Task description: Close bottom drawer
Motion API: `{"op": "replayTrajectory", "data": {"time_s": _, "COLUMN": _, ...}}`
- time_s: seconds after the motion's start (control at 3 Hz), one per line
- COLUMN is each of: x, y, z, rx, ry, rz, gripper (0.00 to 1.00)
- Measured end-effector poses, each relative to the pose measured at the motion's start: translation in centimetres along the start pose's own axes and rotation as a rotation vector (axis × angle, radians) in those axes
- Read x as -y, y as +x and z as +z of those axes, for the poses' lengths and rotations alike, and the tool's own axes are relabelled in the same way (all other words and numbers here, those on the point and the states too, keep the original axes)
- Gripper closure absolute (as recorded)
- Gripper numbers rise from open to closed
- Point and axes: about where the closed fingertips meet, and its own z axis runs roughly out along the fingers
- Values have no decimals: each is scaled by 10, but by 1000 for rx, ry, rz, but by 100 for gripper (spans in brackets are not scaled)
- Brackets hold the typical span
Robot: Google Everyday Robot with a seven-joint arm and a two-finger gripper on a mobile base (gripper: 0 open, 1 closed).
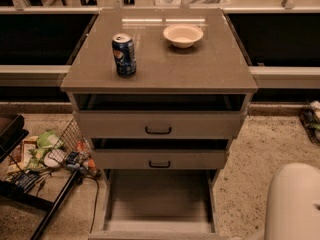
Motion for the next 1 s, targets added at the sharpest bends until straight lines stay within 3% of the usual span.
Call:
{"op": "replayTrajectory", "data": {"time_s": 0.67, "x": -12, "y": 11, "z": 12, "rx": -7, "ry": -27, "rz": 19, "gripper": 100}}
{"op": "replayTrajectory", "data": {"time_s": 1.0, "x": -15, "y": 3, "z": 37, "rx": 18, "ry": -62, "rz": 13, "gripper": 100}}
